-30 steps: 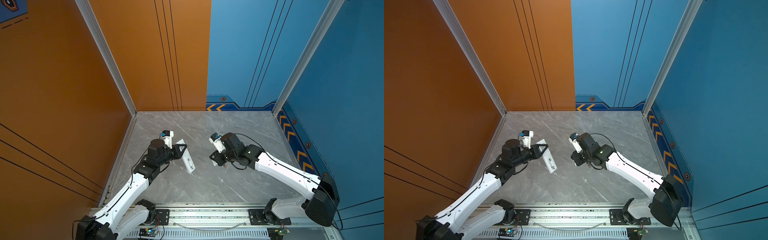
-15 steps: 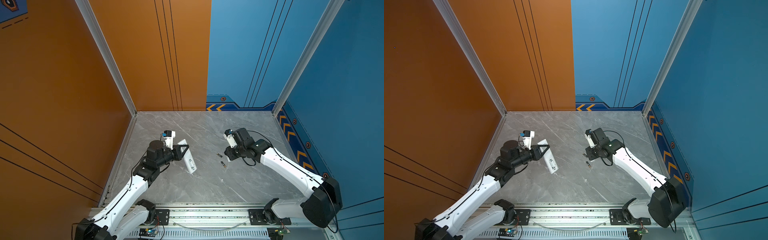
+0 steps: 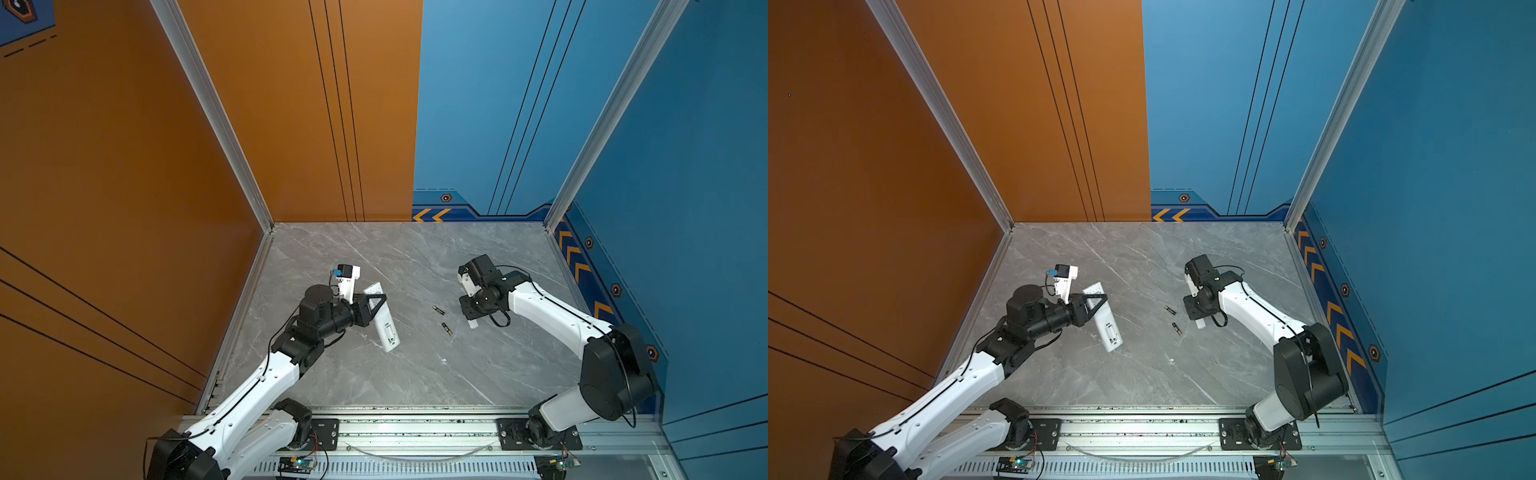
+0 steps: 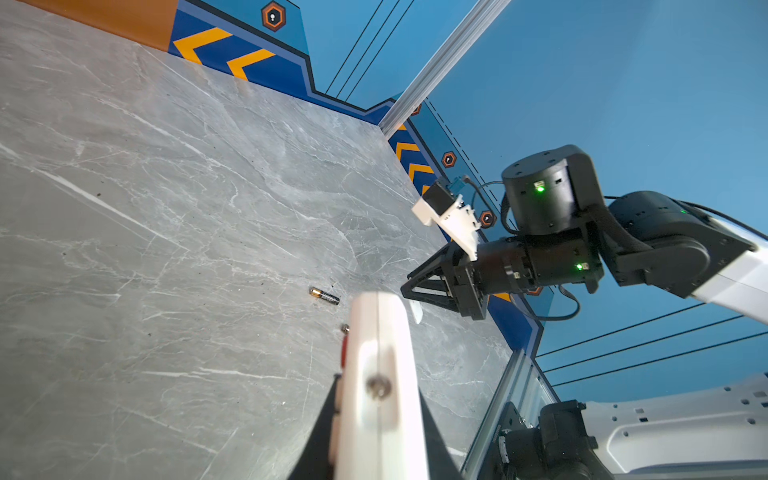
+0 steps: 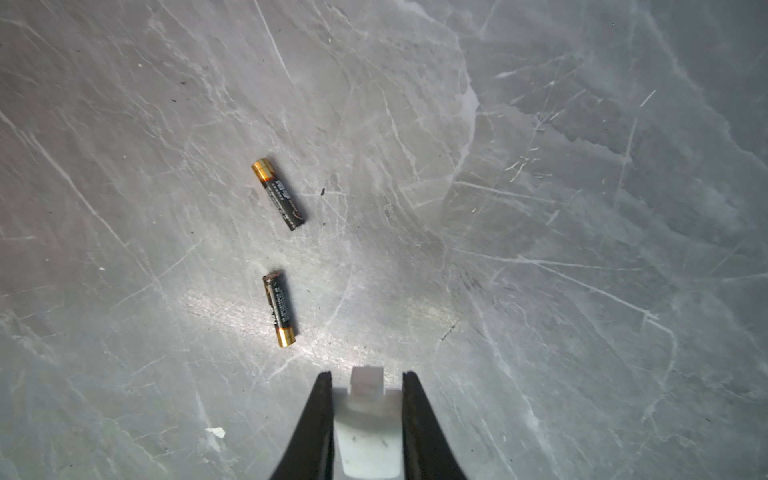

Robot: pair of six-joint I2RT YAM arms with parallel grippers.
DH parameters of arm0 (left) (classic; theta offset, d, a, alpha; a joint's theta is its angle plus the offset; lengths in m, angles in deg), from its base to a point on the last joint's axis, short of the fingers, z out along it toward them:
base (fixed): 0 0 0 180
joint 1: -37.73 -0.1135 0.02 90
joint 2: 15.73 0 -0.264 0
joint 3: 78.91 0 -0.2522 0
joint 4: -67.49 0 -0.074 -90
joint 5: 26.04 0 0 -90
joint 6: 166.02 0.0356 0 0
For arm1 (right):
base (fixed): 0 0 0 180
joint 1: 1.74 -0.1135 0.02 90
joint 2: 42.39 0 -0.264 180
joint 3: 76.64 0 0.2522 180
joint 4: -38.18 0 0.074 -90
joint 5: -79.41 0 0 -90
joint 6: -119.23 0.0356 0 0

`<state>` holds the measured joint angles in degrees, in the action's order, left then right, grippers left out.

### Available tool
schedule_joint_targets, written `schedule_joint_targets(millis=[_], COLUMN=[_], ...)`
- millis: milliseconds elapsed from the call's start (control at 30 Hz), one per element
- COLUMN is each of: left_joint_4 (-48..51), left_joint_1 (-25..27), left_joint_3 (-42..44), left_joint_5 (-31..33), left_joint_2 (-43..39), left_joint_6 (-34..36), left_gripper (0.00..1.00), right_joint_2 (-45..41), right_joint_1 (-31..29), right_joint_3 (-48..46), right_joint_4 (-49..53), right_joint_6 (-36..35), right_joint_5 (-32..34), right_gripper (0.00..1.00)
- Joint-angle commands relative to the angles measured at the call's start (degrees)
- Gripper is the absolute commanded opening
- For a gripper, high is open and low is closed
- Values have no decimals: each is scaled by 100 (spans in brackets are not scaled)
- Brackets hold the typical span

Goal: Load the batteries into the remote control
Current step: 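Pull the battery cover off the remote with the right gripper and move it away, then lower the battery cover beside the batteries and open the right gripper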

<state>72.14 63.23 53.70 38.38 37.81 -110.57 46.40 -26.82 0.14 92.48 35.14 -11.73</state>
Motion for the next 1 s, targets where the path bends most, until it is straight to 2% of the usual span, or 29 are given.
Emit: schedule_joint_targets(millis=[0,467,967], left_joint_4=[-333,-379,-418], left_joint_1=[90,199,207], left_joint_3=[94,166,216], left_joint_5=[-157,-166,-170], left_joint_2=[29,12,92], left_joint_6=[97,98,88], left_gripper=[0,0,0], right_joint_2=[268,1032,1218], right_joint_1=[55,201,354], right_joint_3=[-45,-49,-127], right_joint_4=[183,-15,-133], right_joint_6=[-51,-12,-19], right_joint_5=[168,161,-8], right_gripper=[22,26,33])
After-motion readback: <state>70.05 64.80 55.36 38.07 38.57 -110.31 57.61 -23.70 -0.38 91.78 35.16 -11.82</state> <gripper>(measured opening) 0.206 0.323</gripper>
